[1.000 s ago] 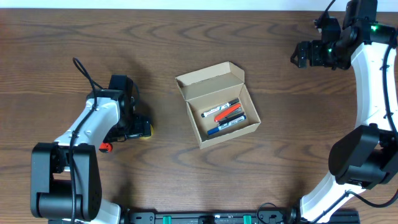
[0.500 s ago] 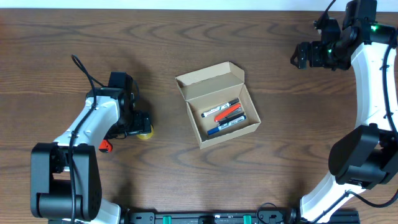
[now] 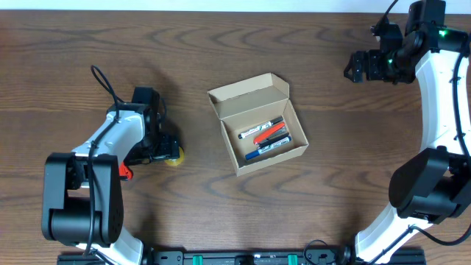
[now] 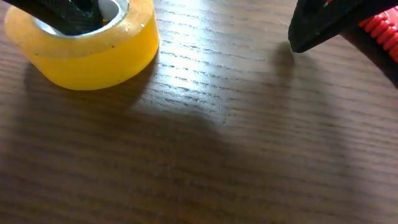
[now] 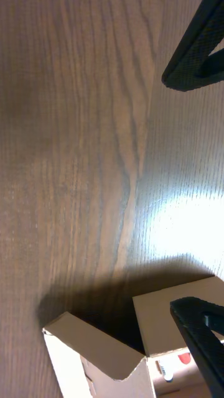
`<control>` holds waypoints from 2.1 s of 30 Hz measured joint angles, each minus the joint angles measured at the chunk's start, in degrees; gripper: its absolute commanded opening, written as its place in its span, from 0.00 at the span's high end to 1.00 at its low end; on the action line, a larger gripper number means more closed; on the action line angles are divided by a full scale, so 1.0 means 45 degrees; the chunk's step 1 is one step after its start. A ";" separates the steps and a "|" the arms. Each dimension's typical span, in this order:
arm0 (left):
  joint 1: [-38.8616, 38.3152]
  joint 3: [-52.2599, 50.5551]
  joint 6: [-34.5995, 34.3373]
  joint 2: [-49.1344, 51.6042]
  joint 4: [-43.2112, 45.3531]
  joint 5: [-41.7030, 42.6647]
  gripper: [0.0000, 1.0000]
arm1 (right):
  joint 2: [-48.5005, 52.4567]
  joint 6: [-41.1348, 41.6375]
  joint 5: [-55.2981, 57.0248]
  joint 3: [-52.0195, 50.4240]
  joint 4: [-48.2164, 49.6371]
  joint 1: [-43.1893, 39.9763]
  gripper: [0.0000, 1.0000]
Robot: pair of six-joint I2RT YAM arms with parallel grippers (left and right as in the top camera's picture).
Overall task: Pack container
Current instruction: 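Grasp the yellow tape roll with the left gripper, then carry the tape roll into the box and release it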
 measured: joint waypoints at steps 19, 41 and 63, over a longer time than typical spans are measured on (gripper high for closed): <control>-0.0039 0.0452 0.0549 -0.1030 -0.0690 0.1258 0.94 | 0.0000 0.0000 0.0427 0.0000 0.0311 -0.0024 0.01; -0.6212 0.3959 0.8228 -0.3220 -0.0160 0.2812 0.94 | 0.0000 -0.0005 0.0670 0.0000 0.0495 -0.1030 0.01; -0.6382 0.5353 0.8092 0.1307 -0.1112 0.2846 0.65 | 0.0000 -0.0015 0.0665 0.0000 0.0627 -0.1035 0.01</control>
